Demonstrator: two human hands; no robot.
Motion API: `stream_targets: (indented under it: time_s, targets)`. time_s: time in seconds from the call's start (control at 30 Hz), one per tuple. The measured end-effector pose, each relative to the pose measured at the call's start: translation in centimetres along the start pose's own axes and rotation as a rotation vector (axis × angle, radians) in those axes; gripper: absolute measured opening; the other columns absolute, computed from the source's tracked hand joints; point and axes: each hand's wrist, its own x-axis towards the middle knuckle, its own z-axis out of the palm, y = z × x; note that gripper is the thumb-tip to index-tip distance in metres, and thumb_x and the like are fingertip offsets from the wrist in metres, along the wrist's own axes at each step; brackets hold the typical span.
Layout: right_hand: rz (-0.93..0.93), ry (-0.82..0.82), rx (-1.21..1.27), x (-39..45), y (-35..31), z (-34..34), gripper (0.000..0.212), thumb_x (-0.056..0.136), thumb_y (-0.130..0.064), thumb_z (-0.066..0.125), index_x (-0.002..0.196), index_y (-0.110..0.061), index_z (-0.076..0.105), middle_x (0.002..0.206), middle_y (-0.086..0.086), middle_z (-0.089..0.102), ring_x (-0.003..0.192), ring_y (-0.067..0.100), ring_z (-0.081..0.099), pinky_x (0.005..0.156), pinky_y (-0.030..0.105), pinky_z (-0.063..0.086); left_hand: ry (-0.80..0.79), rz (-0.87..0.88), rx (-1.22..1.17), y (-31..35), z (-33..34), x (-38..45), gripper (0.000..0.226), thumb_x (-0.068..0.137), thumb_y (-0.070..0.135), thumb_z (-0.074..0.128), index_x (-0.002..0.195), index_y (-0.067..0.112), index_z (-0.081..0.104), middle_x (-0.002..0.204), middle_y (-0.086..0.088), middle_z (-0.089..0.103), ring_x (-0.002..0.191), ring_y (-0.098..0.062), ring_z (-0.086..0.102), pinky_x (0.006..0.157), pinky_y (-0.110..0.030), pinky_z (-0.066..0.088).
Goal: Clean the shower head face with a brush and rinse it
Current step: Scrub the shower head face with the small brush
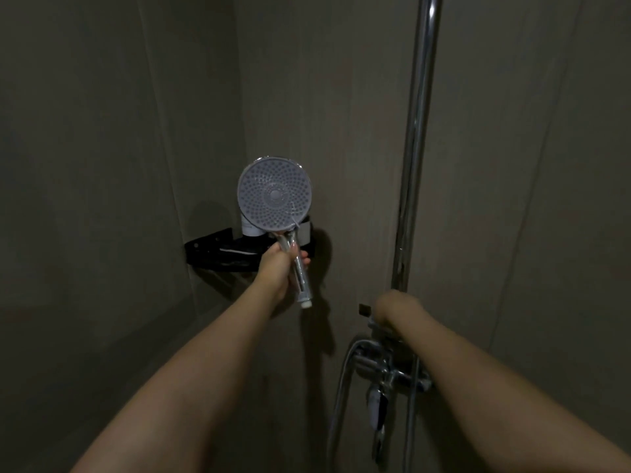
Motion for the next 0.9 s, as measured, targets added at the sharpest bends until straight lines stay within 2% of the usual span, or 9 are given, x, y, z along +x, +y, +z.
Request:
stream_targets:
  time_s: [0.07,0.13,0.23,0.3,0.37,0.5,0.63,0.8,0.9]
  targets:
    - [-0.107,-0.154,0.096,-0.2,-4.0,-2.1,0.021,0.095,-0.011,0.046,0.103,-0.002,0.063,0.057,0.005,0.071,0.043,0.008,0.059,0.047,0.014,0.048,0.047,0.037,0.005,1.3,-1.2,0.2,0.031,0.098,0.009,0.042,0.128,0.003,0.047,0.081,-0.007,0.057,0.073,-0.017,0.056,0.075,-0.029,0.048]
    - [-0.179,-0.141,0.268,-1.2,-7.7,-4.5,0.024,0.096,-0.006,0.042,0.080,-0.005,0.061,0.032,0.000,0.054,0.025,0.006,0.044,0.034,0.013,0.036,0.105,0.077,0.033,2.6,-2.8,0.6,0.029,0.098,0.011,0.043,0.126,0.003,0.049,0.081,-0.007,0.058,0.073,-0.016,0.057,0.075,-0.029,0.049]
    - [-0.343,0.188,0.427,-1.1,-12.3,-7.7,0.020,0.091,-0.005,0.049,0.100,0.004,0.064,0.064,0.010,0.062,0.048,0.015,0.054,0.048,0.023,0.045,0.165,0.150,0.084,4.4,-5.7,1.3,0.024,0.097,0.011,0.044,0.117,0.002,0.052,0.079,-0.006,0.058,0.072,-0.016,0.057,0.074,-0.029,0.049]
    - [-0.407,0.330,0.439,-0.1,-14.6,-8.9,0.024,0.089,-0.008,0.051,0.106,0.005,0.063,0.089,0.019,0.068,0.069,0.026,0.064,0.061,0.030,0.053,0.182,0.180,0.090,5.5,-7.6,1.7,0.012,0.097,0.011,0.044,0.099,0.007,0.055,0.077,-0.006,0.058,0.071,-0.016,0.057,0.073,-0.030,0.049]
    - [-0.430,0.371,0.387,1.1,-16.6,-9.4,0.023,0.090,-0.010,0.052,0.102,0.006,0.064,0.103,0.021,0.068,0.090,0.032,0.066,0.072,0.032,0.054,0.206,0.191,0.096,6.4,-9.3,2.1,0.015,0.097,0.012,0.044,0.086,0.014,0.054,0.076,-0.006,0.059,0.071,-0.017,0.058,0.073,-0.030,0.049]
    - [-0.449,0.368,0.220,3.5,-20.2,-9.2,0.026,0.090,-0.011,0.052,0.110,0.002,0.063,0.115,0.019,0.063,0.108,0.033,0.060,0.076,0.028,0.041,0.220,0.208,0.100,7.7,-12.2,3.2,0.015,0.098,0.013,0.043,0.087,0.012,0.053,0.074,-0.007,0.056,0.067,-0.017,0.056,0.067,-0.029,0.049]
    - [-0.429,0.354,0.185,7.0,-22.8,-8.0,0.032,0.091,-0.009,0.049,0.119,0.001,0.058,0.123,0.020,0.059,0.113,0.033,0.057,0.090,0.034,0.045,0.202,0.211,0.116,8.5,-14.6,4.7,0.020,0.098,0.011,0.042,0.080,0.012,0.050,0.072,-0.008,0.055,0.060,-0.015,0.056,0.065,-0.028,0.049]
    - [-0.335,0.274,0.035,10.6,-24.2,-5.7,0.035,0.094,-0.006,0.041,0.126,0.000,0.054,0.129,0.018,0.055,0.090,0.019,0.039,0.096,0.035,0.043,0.168,0.160,0.145,8.9,-16.5,6.1,0.018,0.097,0.010,0.043,0.081,0.012,0.051,0.074,-0.008,0.056,0.065,-0.018,0.056,0.066,-0.030,0.050]
    - [-0.313,0.242,-0.038,11.6,-24.4,-5.8,0.035,0.093,-0.010,0.046,0.125,-0.002,0.055,0.105,0.008,0.054,0.087,0.019,0.040,0.095,0.034,0.043,0.146,0.138,0.165,9.3,-17.0,6.4,0.017,0.097,0.010,0.044,0.082,0.012,0.051,0.073,-0.009,0.055,0.063,-0.019,0.054,0.064,-0.031,0.049]
